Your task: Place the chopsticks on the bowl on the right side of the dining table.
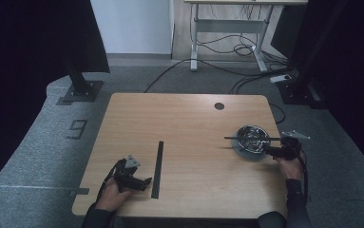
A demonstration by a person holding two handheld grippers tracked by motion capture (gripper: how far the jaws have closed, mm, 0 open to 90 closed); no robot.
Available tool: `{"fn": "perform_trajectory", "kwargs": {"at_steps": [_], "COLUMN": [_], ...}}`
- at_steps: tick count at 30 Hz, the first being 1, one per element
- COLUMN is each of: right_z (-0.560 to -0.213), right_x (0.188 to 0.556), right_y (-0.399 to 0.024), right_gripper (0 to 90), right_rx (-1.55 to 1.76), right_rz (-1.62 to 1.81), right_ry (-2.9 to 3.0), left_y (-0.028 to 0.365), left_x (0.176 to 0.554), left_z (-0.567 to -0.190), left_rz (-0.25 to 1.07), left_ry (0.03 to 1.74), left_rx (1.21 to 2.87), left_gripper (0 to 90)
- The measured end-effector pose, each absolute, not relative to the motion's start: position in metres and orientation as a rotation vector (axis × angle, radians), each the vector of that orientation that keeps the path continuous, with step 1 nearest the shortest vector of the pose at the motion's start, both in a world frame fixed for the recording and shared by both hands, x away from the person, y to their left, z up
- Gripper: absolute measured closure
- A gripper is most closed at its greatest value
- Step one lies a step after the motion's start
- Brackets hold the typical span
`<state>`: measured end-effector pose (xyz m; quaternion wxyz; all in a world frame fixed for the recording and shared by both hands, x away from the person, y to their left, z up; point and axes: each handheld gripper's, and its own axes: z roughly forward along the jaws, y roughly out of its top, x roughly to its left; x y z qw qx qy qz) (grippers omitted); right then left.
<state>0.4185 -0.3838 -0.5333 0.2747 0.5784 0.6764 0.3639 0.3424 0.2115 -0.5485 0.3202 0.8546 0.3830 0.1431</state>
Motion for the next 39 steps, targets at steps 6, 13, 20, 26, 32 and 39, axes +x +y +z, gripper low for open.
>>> {"fn": "perform_trajectory", "kwargs": {"at_steps": [6, 13, 20, 26, 32, 39], "right_z": [-0.533, -0.531, -0.531, -0.531, -0.530, -0.523], "right_x": [0.419, 0.417, 0.417, 0.417, 0.416, 0.411], "right_y": [-0.383, -0.384, -0.383, -0.382, -0.383, -0.382], "right_gripper": [0.0, 0.2, 0.6, 0.6, 0.6, 0.0], "right_rx": [1.549, 1.545, 1.545, 1.545, 1.540, 1.515], "right_rz": [0.976, 0.973, 0.973, 0.978, 0.970, 0.916], "right_ry": [1.824, 1.815, 1.819, 1.819, 1.818, 1.840], "left_y": [0.211, 0.211, 0.211, 0.211, 0.211, 0.212], "left_x": [0.342, 0.342, 0.342, 0.342, 0.342, 0.342], "left_z": [-0.548, -0.548, -0.548, -0.548, -0.548, -0.548], "left_rz": [0.376, 0.377, 0.377, 0.376, 0.377, 0.376], "left_ry": [1.007, 1.007, 1.007, 1.007, 1.007, 1.006], "left_rx": [2.246, 2.246, 2.246, 2.246, 2.246, 2.246], "left_gripper": [0.0, 0.0, 0.0, 0.0, 0.0, 0.0]}}
